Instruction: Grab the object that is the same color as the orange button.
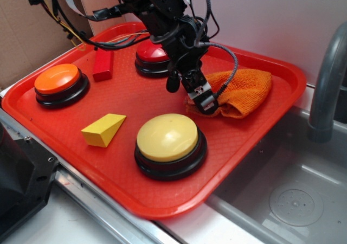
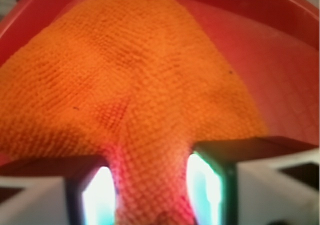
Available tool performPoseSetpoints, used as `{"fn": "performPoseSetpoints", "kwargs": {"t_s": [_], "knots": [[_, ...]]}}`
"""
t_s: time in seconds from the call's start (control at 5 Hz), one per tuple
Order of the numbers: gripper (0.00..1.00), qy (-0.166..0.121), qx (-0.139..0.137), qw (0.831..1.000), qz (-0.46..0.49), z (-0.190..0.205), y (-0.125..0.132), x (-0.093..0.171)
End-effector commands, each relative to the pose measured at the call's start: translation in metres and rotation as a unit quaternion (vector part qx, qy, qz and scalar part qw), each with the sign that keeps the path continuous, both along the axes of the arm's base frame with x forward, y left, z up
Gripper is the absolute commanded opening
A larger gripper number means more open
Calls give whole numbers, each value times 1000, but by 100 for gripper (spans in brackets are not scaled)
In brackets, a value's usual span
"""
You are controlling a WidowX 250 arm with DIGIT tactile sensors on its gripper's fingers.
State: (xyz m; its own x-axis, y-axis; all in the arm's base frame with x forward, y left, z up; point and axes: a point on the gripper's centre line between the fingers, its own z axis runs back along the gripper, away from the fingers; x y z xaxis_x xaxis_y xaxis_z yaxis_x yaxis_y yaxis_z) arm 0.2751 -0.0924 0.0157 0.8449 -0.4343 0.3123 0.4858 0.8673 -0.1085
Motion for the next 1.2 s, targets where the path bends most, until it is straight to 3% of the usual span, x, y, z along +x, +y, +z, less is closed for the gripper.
{"fn": "performPoseSetpoints", "kwargs": {"t_s": [0.0, 0.2, 0.4, 0.6, 0.8, 1.0], "knots": [[0, 38, 123, 984, 119, 25, 3, -23], [0, 101, 163, 967, 166, 73, 10, -33], [0, 113, 172, 962, 180, 107, 5, -40], [0, 144, 139, 960, 199, 158, 13, -52], [0, 149, 145, 961, 181, 196, 23, -72], [0, 141, 171, 937, 269, 216, 31, -92]]}}
